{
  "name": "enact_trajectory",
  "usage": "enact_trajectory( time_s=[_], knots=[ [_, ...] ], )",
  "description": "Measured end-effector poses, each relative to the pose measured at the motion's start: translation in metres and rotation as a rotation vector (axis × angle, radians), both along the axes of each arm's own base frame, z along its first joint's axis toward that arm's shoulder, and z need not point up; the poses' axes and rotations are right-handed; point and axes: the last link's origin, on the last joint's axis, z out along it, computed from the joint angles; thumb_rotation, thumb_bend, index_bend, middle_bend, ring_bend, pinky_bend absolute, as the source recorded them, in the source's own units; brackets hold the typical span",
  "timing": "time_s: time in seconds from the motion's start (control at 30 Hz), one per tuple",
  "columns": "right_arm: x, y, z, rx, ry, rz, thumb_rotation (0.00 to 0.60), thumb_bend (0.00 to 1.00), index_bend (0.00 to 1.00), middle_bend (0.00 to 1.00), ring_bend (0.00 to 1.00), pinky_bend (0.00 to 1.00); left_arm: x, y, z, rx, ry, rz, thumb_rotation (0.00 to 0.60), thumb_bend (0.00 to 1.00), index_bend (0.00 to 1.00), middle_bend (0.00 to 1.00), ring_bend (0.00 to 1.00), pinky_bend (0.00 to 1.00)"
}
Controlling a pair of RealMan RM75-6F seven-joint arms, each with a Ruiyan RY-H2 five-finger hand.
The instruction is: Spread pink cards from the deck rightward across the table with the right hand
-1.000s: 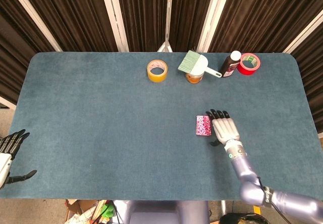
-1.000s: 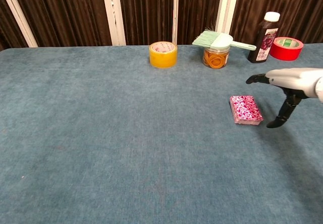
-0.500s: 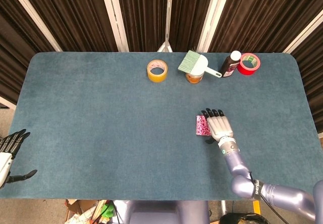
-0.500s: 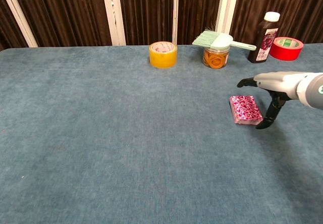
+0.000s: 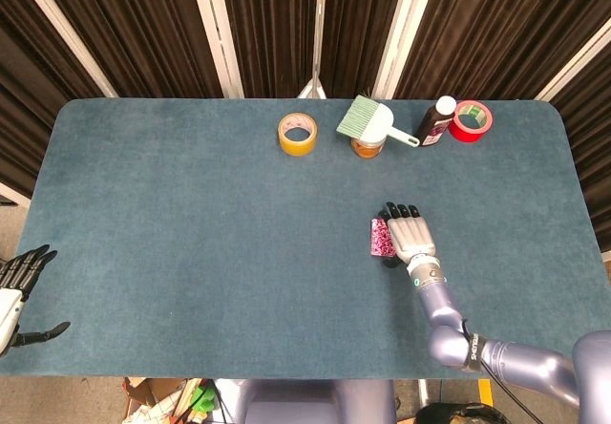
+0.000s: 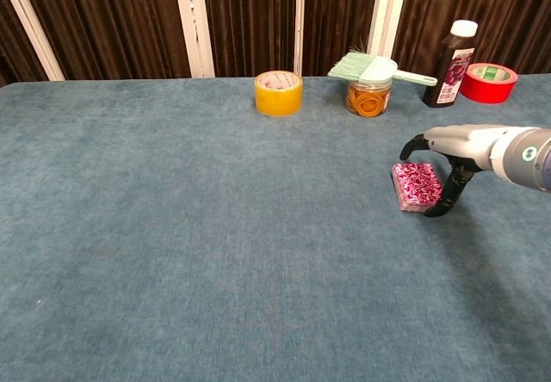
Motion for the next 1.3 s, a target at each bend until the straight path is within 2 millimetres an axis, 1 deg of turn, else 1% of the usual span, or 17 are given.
enact_trajectory(
  time_s=[0.17, 0.47, 0.87, 0.93, 1.03, 1.1, 1.17, 1.2, 1.3],
  knots=[
    [-0.0009, -0.0024, 0.0002, -0.008, 0.007, -0.003, 0.6, 0.24, 0.2, 0.0, 0.0, 0.0, -0.0001, -0.0004, -0.0001, -0.002, 0.0, 0.0, 0.6, 0.0, 0.0, 0.0, 0.0, 0.0],
    [-0.0025, -0.0036, 0.0018, -0.01, 0.009, -0.012, 0.6, 0.29, 0.22, 0.0, 0.0, 0.0, 0.0003, -0.0006, -0.0006, -0.004, 0.001, -0.002, 0.6, 0.0, 0.0, 0.0, 0.0, 0.0],
    [-0.006, -0.0048, 0.0005, -0.008, 0.021, -0.026, 0.6, 0.29, 0.24, 0.0, 0.0, 0.0, 0.0001, -0.0009, -0.0006, -0.004, 0.004, -0.003, 0.6, 0.0, 0.0, 0.0, 0.0, 0.0],
    [-0.0062, -0.0048, 0.0002, -0.007, 0.022, -0.027, 0.6, 0.29, 0.28, 0.0, 0.0, 0.0, 0.0, -0.001, -0.0006, -0.004, 0.004, -0.003, 0.6, 0.0, 0.0, 0.0, 0.0, 0.0],
    [-0.0061, -0.0049, 0.0001, -0.007, 0.024, -0.026, 0.6, 0.3, 0.39, 0.05, 0.0, 0.0, 0.0001, -0.001, -0.0007, -0.005, 0.004, -0.003, 0.6, 0.0, 0.0, 0.0, 0.0, 0.0],
    [-0.0061, -0.0048, 0.0001, -0.006, 0.023, -0.028, 0.6, 0.32, 0.49, 0.1, 0.0, 0.0, 0.0001, -0.001, -0.0006, -0.004, 0.003, -0.003, 0.6, 0.0, 0.0, 0.0, 0.0, 0.0],
    [-0.0057, -0.0047, 0.0001, -0.006, 0.022, -0.027, 0.6, 0.33, 0.55, 0.16, 0.0, 0.0, 0.0001, -0.0009, -0.0006, -0.004, 0.003, -0.003, 0.6, 0.0, 0.0, 0.0, 0.0, 0.0],
    [-0.0054, -0.0048, 0.0002, -0.007, 0.021, -0.025, 0.6, 0.33, 0.57, 0.18, 0.0, 0.0, 0.0001, -0.0008, -0.0006, -0.004, 0.003, -0.003, 0.6, 0.0, 0.0, 0.0, 0.0, 0.0],
    [-0.0038, -0.0049, 0.0008, -0.014, 0.014, -0.015, 0.6, 0.33, 0.59, 0.2, 0.0, 0.0, 0.0001, -0.0009, -0.0006, -0.004, 0.004, -0.004, 0.6, 0.0, 0.0, 0.0, 0.0, 0.0]
  ],
)
